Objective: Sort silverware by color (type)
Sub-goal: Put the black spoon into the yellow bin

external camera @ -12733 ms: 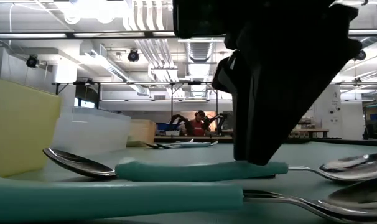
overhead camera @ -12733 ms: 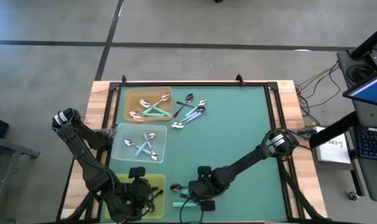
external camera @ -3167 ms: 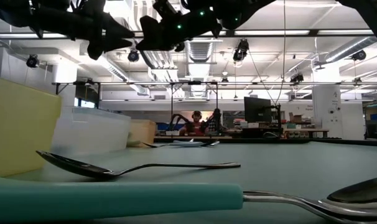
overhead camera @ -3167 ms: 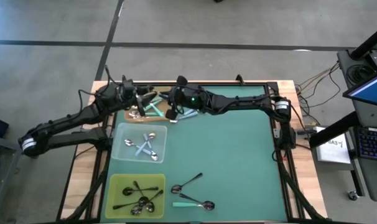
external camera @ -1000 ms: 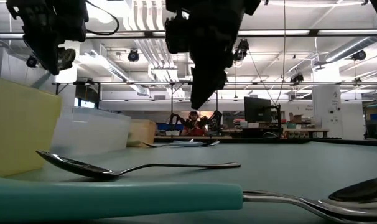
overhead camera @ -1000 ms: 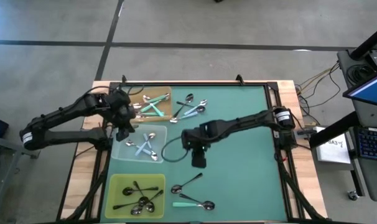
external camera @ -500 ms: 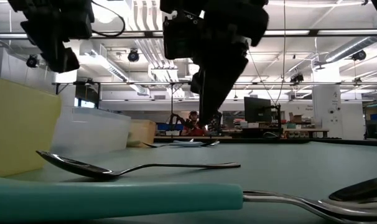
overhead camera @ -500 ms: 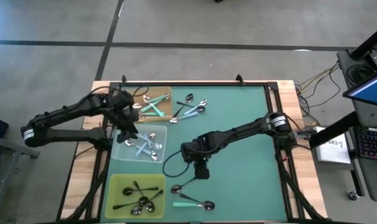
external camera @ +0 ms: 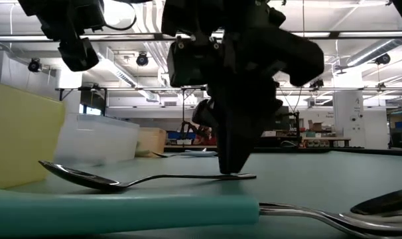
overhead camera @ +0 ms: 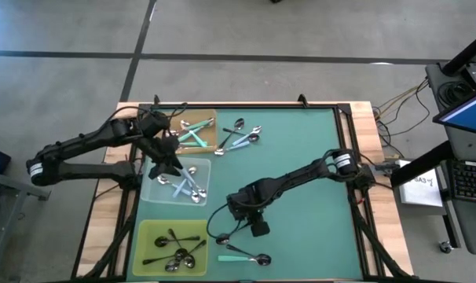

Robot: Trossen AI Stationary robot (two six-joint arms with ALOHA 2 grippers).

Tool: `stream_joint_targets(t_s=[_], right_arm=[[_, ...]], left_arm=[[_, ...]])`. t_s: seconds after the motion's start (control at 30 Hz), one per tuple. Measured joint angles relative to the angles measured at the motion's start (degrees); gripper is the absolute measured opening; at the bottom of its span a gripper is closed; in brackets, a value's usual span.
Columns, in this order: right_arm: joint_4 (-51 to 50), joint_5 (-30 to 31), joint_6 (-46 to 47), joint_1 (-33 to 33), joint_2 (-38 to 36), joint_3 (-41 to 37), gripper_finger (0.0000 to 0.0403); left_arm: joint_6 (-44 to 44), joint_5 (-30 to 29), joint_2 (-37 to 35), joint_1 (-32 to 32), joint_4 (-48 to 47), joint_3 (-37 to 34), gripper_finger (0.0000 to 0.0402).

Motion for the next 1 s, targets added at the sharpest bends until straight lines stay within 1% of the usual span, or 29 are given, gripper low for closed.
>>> stream_joint_targets(t_s=[0.07, 0.27, 0.37, 0.5, 0.67, 0.8, 1.0], right_arm=[[1.64, -0.58, -0.63, 0.48, 0.09, 0.08, 0.0073], [2.07, -0.74, -0.76, 1.03, 0.15, 0.09, 0.0075], [2.68, -0.57, -1.59, 1.31, 0.15, 0.09, 0.0073], [5.07, -0.62, -3.90, 2.14, 0.06, 0.07, 0.0071], [9.63, -0.42, -4.65, 2.80, 0.05, 0.07, 0.0070], [14.38, 1.11, -4.35, 3.81, -0.02, 0.07, 0.0070], [15.24, 3.82, -4.97, 5.12, -0.03, 0.00, 0.0070]], left_arm=[[-0.02, 0.00, -0.05, 0.00, 0.06, 0.10, 0.0146], [-0.03, -0.02, -0.05, 0.00, 0.42, 0.13, 0.0146], [-1.44, -0.08, -0.01, 0.00, 1.73, 0.13, 0.0146], [-4.83, -0.22, -0.01, 0.00, 5.55, 0.15, 0.0146], [-9.70, -0.20, -0.01, 0.00, 11.30, 0.15, 0.0146], [-12.13, -0.22, -0.01, 0.02, 16.11, 0.15, 0.0146], [-17.06, -0.18, -0.01, 0.02, 22.80, 0.15, 0.0146]])
